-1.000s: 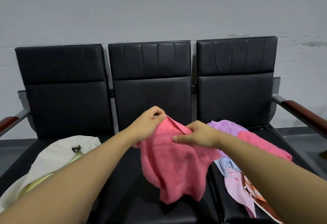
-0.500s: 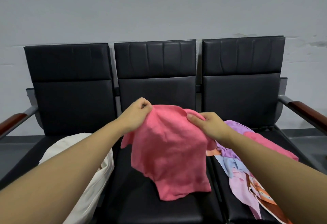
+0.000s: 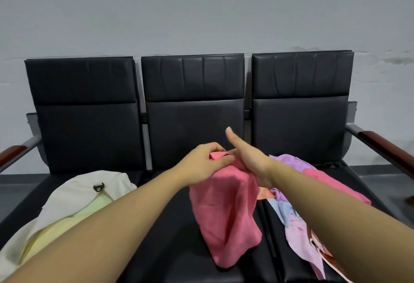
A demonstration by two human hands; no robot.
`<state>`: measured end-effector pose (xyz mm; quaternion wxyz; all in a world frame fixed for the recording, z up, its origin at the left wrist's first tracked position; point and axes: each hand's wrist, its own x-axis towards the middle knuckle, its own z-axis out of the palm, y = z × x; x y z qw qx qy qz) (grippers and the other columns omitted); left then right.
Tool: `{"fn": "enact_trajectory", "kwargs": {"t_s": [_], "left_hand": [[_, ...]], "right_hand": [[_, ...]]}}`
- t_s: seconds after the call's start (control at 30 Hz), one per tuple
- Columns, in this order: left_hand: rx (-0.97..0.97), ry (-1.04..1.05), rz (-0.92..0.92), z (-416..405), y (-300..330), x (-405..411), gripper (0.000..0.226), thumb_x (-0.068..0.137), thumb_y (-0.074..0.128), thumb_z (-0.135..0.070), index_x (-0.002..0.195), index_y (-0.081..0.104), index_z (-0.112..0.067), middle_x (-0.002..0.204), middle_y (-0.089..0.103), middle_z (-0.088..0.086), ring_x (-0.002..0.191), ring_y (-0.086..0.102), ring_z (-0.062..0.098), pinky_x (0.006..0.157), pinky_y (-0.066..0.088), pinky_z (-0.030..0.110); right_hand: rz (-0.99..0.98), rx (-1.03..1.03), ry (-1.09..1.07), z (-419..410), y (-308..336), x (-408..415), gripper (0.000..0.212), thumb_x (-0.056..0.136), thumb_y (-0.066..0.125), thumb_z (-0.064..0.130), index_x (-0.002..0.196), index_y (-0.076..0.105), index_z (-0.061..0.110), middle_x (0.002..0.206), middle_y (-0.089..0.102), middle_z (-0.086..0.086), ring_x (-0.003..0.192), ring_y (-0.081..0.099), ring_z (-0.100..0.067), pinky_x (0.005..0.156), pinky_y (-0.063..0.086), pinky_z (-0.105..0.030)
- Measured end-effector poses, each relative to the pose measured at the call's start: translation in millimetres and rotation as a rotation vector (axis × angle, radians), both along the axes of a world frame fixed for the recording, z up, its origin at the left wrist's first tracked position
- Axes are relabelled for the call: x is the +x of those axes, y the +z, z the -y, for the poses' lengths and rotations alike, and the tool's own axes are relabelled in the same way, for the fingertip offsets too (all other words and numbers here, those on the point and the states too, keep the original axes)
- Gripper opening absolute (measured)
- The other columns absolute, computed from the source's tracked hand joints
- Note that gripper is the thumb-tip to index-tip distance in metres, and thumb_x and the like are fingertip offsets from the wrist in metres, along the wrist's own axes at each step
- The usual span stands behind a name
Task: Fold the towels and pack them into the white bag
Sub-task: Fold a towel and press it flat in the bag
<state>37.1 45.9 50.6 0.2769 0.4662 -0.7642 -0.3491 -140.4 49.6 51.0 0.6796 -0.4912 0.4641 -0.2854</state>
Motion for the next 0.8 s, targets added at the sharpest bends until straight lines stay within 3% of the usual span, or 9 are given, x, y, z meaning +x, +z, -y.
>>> {"fn": "enact_trajectory", "kwargs": {"t_s": [0.1, 0.2, 0.33, 0.47, 0.53, 0.63, 0.73, 0.8], "left_hand": [[-0.067, -0.048, 0.128, 7, 1, 11, 0.014, 0.094, 0.064, -0.050, 0.096, 0.073, -0.039, 0.091, 0.075, -0.015, 0.088, 0.070, 0.006, 0.086, 0.058, 0.039], [-0.155, 0.050, 0.192, 15, 2, 21, 0.032, 0.096, 0.059, -0.053, 0.077, 0.070, -0.030, 0.071, 0.068, -0.009, 0.071, 0.065, 0.011, 0.071, 0.056, 0.043], [-0.289, 0.311, 0.049, 31, 6, 45, 0.048, 0.099, 0.058, -0.048, 0.063, 0.053, -0.017, 0.058, 0.051, -0.007, 0.060, 0.050, 0.013, 0.065, 0.044, 0.039], [-0.304, 0.581, 0.053, 44, 16, 86, 0.044, 0.101, 0.054, -0.049, 0.075, 0.065, -0.016, 0.074, 0.067, 0.002, 0.079, 0.063, 0.027, 0.074, 0.049, 0.041], [-0.273, 0.695, 0.088, 47, 19, 111, 0.044, 0.101, 0.052, -0.050, 0.073, 0.064, -0.018, 0.079, 0.068, 0.007, 0.085, 0.063, 0.034, 0.075, 0.048, 0.041], [-0.142, 0.785, 0.003, 45, 16, 144, 0.045, 0.098, 0.057, -0.052, 0.078, 0.068, -0.013, 0.084, 0.069, 0.008, 0.084, 0.063, 0.032, 0.076, 0.053, 0.046], [0.111, 0.801, -0.242, 31, 15, 164, 0.033, 0.091, 0.067, -0.057, 0.089, 0.072, -0.024, 0.093, 0.070, 0.004, 0.087, 0.065, 0.028, 0.077, 0.058, 0.047], [0.196, 0.802, -0.288, 23, 15, 176, 0.037, 0.087, 0.069, -0.060, 0.095, 0.072, -0.024, 0.097, 0.071, 0.008, 0.088, 0.068, 0.034, 0.068, 0.057, 0.042]], "right_hand": [[-0.098, -0.130, 0.047, -9, -2, 2, 0.059, 0.089, 0.063, 0.060, 0.114, 0.074, 0.007, 0.112, 0.074, -0.014, 0.108, 0.071, -0.027, 0.103, 0.052, -0.041], [-0.189, -0.190, 0.068, -12, -10, 0, 0.049, 0.079, 0.080, 0.043, 0.105, 0.076, 0.003, 0.104, 0.076, -0.016, 0.094, 0.073, -0.026, 0.094, 0.056, -0.042], [-0.349, -0.199, 0.080, -14, -22, -13, 0.051, 0.063, 0.089, 0.048, 0.089, 0.080, 0.006, 0.094, 0.077, -0.015, 0.081, 0.071, -0.023, 0.078, 0.059, -0.035], [-0.422, -0.238, 0.016, -14, -30, -28, 0.053, 0.057, 0.086, 0.059, 0.080, 0.080, 0.011, 0.087, 0.078, -0.010, 0.077, 0.072, -0.019, 0.078, 0.060, -0.035], [-0.463, -0.277, -0.039, -12, -30, -37, 0.061, 0.057, 0.083, 0.064, 0.080, 0.079, 0.008, 0.078, 0.076, -0.007, 0.068, 0.068, -0.014, 0.067, 0.057, -0.028], [-0.508, -0.299, -0.110, -5, -28, -55, 0.070, 0.059, 0.080, 0.071, 0.069, 0.067, 0.002, 0.065, 0.060, -0.004, 0.060, 0.056, -0.014, 0.060, 0.045, -0.026], [-0.558, -0.316, -0.135, 1, -32, -76, 0.065, 0.059, 0.078, 0.078, 0.053, 0.046, 0.021, 0.064, 0.042, -0.003, 0.060, 0.044, -0.015, 0.062, 0.036, -0.030], [-0.619, -0.347, -0.128, 4, -39, -94, 0.071, 0.057, 0.077, 0.081, 0.048, 0.039, 0.022, 0.065, 0.039, -0.002, 0.062, 0.042, -0.014, 0.065, 0.037, -0.033]]}}
